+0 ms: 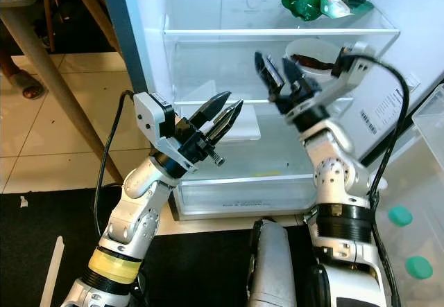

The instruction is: Restocking fridge

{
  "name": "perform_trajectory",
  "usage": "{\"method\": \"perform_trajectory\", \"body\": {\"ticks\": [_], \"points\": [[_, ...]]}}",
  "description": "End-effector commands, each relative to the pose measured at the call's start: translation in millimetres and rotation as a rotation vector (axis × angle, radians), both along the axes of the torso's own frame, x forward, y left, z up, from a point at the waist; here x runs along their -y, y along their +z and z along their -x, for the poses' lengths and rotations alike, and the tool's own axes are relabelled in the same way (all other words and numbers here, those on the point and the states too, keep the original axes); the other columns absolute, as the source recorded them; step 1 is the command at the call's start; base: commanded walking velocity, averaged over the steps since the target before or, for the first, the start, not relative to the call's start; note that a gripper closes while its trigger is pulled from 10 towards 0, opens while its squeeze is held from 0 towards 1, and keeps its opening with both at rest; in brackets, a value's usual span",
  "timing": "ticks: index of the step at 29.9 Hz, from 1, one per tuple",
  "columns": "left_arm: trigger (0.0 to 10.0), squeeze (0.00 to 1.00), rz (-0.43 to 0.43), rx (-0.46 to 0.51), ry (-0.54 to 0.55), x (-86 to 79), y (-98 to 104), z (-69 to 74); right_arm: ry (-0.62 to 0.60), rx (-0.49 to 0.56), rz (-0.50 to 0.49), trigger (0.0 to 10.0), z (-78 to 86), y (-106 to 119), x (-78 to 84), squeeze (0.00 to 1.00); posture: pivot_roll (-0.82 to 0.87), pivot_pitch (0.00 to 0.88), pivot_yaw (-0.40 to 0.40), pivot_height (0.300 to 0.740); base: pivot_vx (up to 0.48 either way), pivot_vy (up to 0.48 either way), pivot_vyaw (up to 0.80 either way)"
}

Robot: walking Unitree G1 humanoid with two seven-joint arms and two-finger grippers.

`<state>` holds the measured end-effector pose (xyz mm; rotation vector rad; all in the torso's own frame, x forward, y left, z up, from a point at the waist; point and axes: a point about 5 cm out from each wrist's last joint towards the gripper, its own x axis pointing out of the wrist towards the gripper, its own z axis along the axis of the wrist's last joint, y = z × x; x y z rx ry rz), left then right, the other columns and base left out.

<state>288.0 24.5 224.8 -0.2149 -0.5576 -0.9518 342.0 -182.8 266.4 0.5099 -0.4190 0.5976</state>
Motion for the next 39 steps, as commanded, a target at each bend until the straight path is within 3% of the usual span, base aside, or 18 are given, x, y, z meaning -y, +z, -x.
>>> {"method": "perform_trajectory", "body": {"ticks": [1,2,7,9,10,14,15,19,22,24,27,29,33,39], "points": [[10.0,0.00,-0.019,-0.010,0.001,-2.0,-6,0.2,0.060,0.025,0.018,10.0,6.9,2,-5.3,0.00,0.00,0.138,-0.004,0.395,0.000,0.000,0.00],[10.0,0.00,-0.023,-0.014,-0.002,-1.9,-8,0.1,0.123,0.033,0.077,10.0,13.3,-3,-11.4,0.00,0.00,0.137,-0.004,0.395,0.000,0.000,0.00],[10.0,0.00,-0.037,-0.026,-0.004,-2.6,-14,-0.7,0.220,0.020,0.160,10.0,23.6,-19,-18.7,0.00,0.00,0.135,-0.007,0.395,0.000,0.000,0.00],[10.0,0.00,-0.060,-0.072,0.002,-5.7,-29,-2.4,0.225,-0.081,0.207,10.0,23.7,-51,-17.4,0.00,-0.01,0.127,-0.006,0.404,0.000,0.000,0.00],[10.0,0.00,-0.060,-0.072,0.002,-5.7,-29,-2.4,0.225,-0.081,0.207,10.0,23.7,-51,-17.4,0.00,-0.01,0.127,-0.006,0.404,0.000,0.000,0.00],[10.0,0.00,-0.139,-0.192,0.004,-10.5,-70,-2.1,0.162,-0.328,0.201,10.0,23.7,-117,-5.7,0.00,0.00,0.119,-0.005,0.423,0.000,0.000,0.00],[10.0,0.00,-0.139,-0.192,0.004,-10.5,-70,-2.1,0.162,-0.328,0.201,10.0,23.7,-117,-5.7,0.00,0.00,0.119,-0.005,0.423,0.000,0.000,0.00],[10.0,0.00,-0.234,-0.318,-0.013,-16.5,-112,3.3,0.128,-0.509,0.184,10.0,35.6,-168,2.1,0.00,-0.01,0.114,-0.003,0.442,0.000,0.000,0.00],[10.0,0.00,-0.256,-0.376,-0.015,-21.0,-129,6.9,0.124,-0.571,0.179,10.0,43.1,-187,4.8,0.00,-0.01,0.114,-0.003,0.451,0.000,0.000,0.00],[10.0,0.00,-0.256,-0.376,-0.015,-21.0,-129,6.9,0.124,-0.571,0.179,10.0,43.1,-187,4.8,0.00,-0.01,0.114,-0.003,0.451,0.000,0.000,0.00],[10.0,0.00,-0.252,-0.487,-0.044,-27.9,-151,12.9,0.117,-0.632,0.160,10.0,51.6,-206,7.9,0.00,-0.01,0.110,-0.001,0.465,0.000,0.000,0.00],[10.0,0.00,-0.255,-0.507,-0.051,-29.6,-155,14.6,0.116,-0.641,0.152,10.0,52.9,-209,8.0,0.00,-0.01,0.109,0.000,0.470,0.000,0.000,0.00],[10.0,0.00,-0.258,-0.555,-0.003,-41.5,-168,13.2,0.110,-0.645,0.150,10.0,51.4,-214,6.8,0.00,-0.01,0.106,0.001,0.489,0.000,0.000,0.00],[10.0,0.00,-0.252,-0.578,0.023,-46.9,-173,12.6,0.109,-0.644,0.149,10.0,50.8,-214,6.4,0.00,0.00,0.107,0.003,0.498,0.000,0.000,0.00]]}}
